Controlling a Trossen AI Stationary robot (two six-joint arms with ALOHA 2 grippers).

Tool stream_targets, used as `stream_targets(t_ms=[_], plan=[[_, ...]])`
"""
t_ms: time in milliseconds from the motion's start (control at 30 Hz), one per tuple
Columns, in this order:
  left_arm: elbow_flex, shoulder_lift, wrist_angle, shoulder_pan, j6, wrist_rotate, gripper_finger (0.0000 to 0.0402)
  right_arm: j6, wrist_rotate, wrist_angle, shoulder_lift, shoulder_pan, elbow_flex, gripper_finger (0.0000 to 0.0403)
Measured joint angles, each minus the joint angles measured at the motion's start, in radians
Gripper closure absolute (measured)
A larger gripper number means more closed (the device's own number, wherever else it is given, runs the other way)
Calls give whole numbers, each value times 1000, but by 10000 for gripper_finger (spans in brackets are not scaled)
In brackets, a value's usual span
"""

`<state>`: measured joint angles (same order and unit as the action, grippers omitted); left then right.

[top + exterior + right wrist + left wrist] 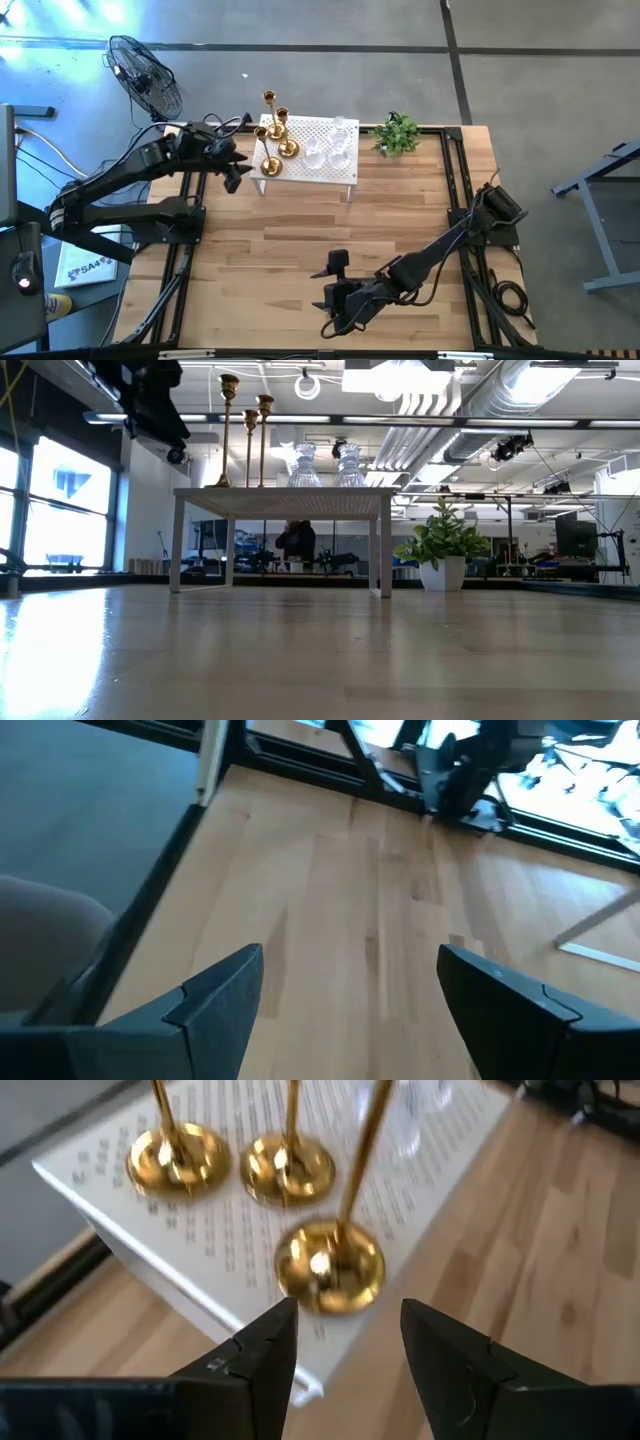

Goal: Pick & Place candle stick holders
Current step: Return to Home Position

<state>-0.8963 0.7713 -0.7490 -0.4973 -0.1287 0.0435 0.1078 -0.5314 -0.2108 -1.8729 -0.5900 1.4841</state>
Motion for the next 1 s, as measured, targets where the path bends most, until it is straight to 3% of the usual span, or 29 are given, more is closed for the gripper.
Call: stream_targets(t_ms=[167,267,400,500,600,800,900,1000], plan=[[0,-67,-128,0,5,5,227,-10,111,25,0,1,0,111],[0,-110,-186,0,9,24,227,-37,105,38,0,0,0,111],[1,-189,-181,0,-12,71,227,-61,-46,40,0,1,1,111],[35,-277,-27,0,-57,164,227,-61,-200,2,0,-11,0,111],[101,-375,111,1,-59,262,227,-63,-249,6,0,-24,0,111],[216,-627,174,0,-25,233,227,-38,-99,14,0,-22,0,111],[276,-756,212,0,-37,286,227,-38,-64,19,0,-18,0,111],[294,-764,249,1,-85,354,227,-37,-6,43,0,-17,0,111]])
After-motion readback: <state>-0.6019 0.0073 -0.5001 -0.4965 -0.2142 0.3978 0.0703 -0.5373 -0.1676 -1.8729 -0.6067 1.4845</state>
